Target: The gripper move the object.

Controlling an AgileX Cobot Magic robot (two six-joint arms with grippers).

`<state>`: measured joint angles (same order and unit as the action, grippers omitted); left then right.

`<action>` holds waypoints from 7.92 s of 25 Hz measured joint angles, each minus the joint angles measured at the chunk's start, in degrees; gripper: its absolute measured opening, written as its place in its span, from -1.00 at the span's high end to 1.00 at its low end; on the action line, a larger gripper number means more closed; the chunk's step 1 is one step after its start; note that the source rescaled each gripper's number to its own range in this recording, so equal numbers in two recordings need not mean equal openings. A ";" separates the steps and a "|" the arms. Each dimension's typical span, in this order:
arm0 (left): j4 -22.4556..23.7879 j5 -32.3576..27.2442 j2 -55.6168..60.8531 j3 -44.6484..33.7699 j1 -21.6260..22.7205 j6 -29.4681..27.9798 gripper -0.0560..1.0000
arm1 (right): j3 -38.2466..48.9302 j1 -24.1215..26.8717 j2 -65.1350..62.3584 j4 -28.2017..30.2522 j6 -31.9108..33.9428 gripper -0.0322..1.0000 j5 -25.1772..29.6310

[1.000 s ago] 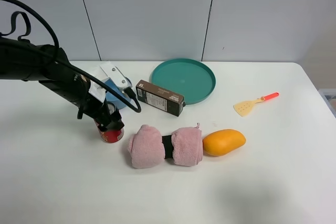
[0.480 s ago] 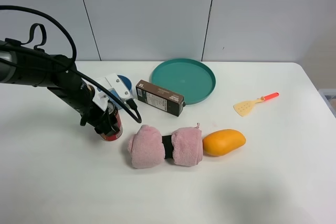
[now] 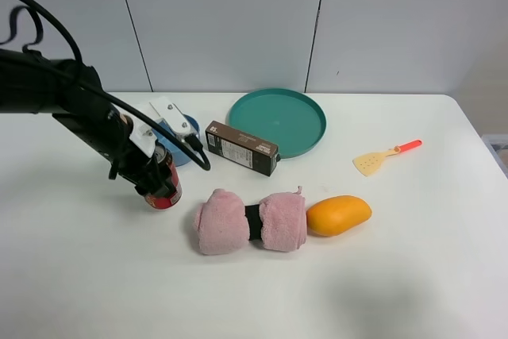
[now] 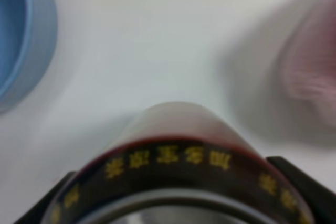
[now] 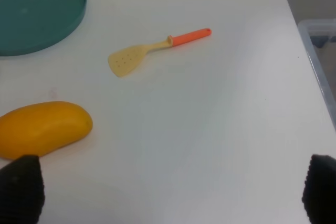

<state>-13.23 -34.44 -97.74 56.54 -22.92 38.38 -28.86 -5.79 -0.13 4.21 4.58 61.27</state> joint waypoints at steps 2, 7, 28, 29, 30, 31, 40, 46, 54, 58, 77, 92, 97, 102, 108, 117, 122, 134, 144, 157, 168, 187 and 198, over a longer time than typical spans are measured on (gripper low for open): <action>0.00 -6.45 1.63 4.05 0.00 -1.51 0.82 | 0.00 0.00 0.00 0.00 0.00 -1.00 0.00; 0.31 -20.16 2.21 18.11 -0.11 -3.53 0.82 | 0.00 0.00 0.00 0.00 0.00 -1.00 0.00; -5.85 -15.01 -14.22 53.13 -5.50 -0.15 0.82 | 0.00 0.00 0.00 0.00 0.00 -1.00 0.00; -5.92 -13.39 -15.19 53.13 -6.16 0.58 0.82 | 0.00 0.00 0.00 0.00 0.00 -1.00 0.00; -5.97 -11.98 -16.41 53.13 -6.72 1.02 0.82 | 0.00 0.00 0.00 0.00 0.00 -1.00 0.00; -6.02 -10.76 -17.67 53.13 -7.16 1.27 0.82 | 0.00 0.00 0.00 0.00 0.00 -1.00 0.00; -6.14 -1.83 -27.93 53.13 -7.91 1.52 0.82 | 0.00 0.00 0.00 0.00 0.00 -1.00 0.00; -6.14 1.00 -33.43 53.13 -7.97 2.23 0.82 | 0.00 0.00 0.00 0.00 0.00 -1.00 0.00; -6.59 2.45 -38.30 53.13 -8.08 2.79 0.82 | 0.00 0.00 0.00 0.00 0.00 -1.00 0.00; -6.59 3.82 -40.21 53.13 -8.08 3.01 0.82 | 0.00 0.00 0.00 0.00 0.00 -1.00 0.00; -8.09 6.43 -40.97 53.58 -9.30 3.15 0.41 | 0.00 0.00 0.00 0.00 0.00 -1.00 0.00; -9.13 3.67 -35.92 53.70 -9.47 2.21 -0.09 | 0.00 0.00 0.00 0.00 0.00 -1.00 0.00; -9.13 -3.17 -26.23 53.70 -9.47 -1.17 -0.09 | 0.00 0.00 0.00 0.00 0.00 -1.00 0.00; -8.96 -8.58 -16.51 53.70 -8.05 -2.46 -0.09 | 0.00 0.00 0.00 0.00 0.00 -1.00 0.00; -8.83 -9.50 -8.50 53.70 1.37 -2.46 -0.09 | 0.00 0.00 0.00 0.00 0.00 -1.00 0.00; -8.13 -18.28 2.64 53.64 22.92 -6.16 -0.09 | 0.00 0.00 0.00 0.00 0.00 -1.00 0.00; -7.22 -25.92 8.99 53.64 32.29 -7.20 -0.09 | 0.00 0.00 0.00 0.00 0.00 -1.00 0.00; -7.22 -26.64 33.62 33.04 40.59 -7.49 -0.09 | 0.00 0.00 0.00 0.00 0.00 -1.00 0.00; -7.38 -25.37 63.57 0.90 40.62 -8.88 -0.09 | 0.00 0.00 0.00 0.00 0.00 -1.00 0.00; 4.24 -23.25 83.94 -13.06 38.37 -36.04 -0.09 | 0.00 0.00 0.00 0.00 0.00 -1.00 0.00; 10.05 -25.66 87.07 -18.18 34.53 -36.71 -0.19 | 0.00 0.00 0.00 0.00 0.00 -1.00 0.00; 10.09 -25.94 96.21 -26.99 34.53 -32.17 -1.00 | 0.00 0.00 0.00 0.00 0.00 -1.00 0.00; 10.09 -25.94 98.07 -27.06 34.53 -32.06 -1.00 | 0.00 0.00 0.00 0.00 0.00 -1.00 0.00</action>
<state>-3.13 -60.39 0.34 29.48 11.61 6.32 -28.86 -5.79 -0.13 4.21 4.58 61.27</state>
